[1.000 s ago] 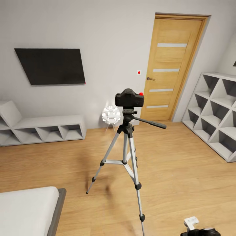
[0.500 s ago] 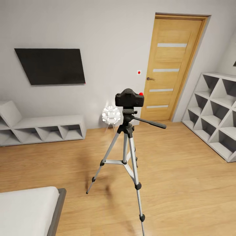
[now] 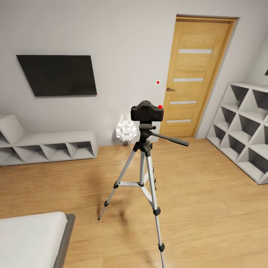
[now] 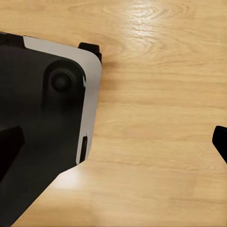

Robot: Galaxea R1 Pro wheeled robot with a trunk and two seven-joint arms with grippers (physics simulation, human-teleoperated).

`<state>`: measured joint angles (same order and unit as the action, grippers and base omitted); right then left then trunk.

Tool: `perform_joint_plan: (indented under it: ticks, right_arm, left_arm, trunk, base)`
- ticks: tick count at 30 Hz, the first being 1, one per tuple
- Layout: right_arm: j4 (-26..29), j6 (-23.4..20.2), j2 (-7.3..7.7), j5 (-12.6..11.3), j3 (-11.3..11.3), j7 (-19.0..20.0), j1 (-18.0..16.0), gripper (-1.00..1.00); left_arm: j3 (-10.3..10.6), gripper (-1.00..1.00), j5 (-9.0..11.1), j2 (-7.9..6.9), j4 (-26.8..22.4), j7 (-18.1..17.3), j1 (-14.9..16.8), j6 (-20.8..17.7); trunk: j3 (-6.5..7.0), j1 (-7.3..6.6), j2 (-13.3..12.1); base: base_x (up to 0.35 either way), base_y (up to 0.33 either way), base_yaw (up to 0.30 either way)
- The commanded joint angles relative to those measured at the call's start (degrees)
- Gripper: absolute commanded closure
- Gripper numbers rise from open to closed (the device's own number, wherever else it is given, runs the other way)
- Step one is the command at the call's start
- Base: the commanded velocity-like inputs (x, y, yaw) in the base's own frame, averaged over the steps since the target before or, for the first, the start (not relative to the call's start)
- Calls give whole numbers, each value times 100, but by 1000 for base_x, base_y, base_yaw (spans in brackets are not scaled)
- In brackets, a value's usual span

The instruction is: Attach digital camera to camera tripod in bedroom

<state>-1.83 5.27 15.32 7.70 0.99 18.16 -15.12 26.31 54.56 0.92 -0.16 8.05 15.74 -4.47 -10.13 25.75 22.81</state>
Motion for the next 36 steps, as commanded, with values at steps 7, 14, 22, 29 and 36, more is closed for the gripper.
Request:
perform_joint_plan:
  ticks: [7, 14, 22, 29, 36]
  right_arm:
    - [-12, 62, -18, -490, -10, -271, -9, -100]
    - [-18, 77, -128, -1039, -6, -978, -8, -100]
    - [-19, 80, -174, -1099, -2, -1126, -8, -100]
    - [-19, 87, -179, -1099, 1, -1138, -8, -100]
    - [-19, 86, -208, -1099, 6, -1147, -8, -100]
  left_arm:
    - [64, -100, -7, -13, -10, -434, -8, -21]
    - [67, -100, 14, -28, -4, -656, -9, 98]
    - [61, -100, 29, -39, 5, -644, -9, 484]
    - [52, -100, 86, -66, 7, -623, -9, 536]
    - [50, -100, 135, -138, 7, -613, -33, 549]
  trunk:
    - [-3, 3, 11]
    - [49, 3, 11]
    - [120, 3, 11]
    - [184, 3, 11]
    - [248, 3, 11]
  base:
    - [0, 0, 0]
    - [0, 0, 0]
    - [0, 0, 0]
    - [0, 0, 0]
    - [0, 0, 0]
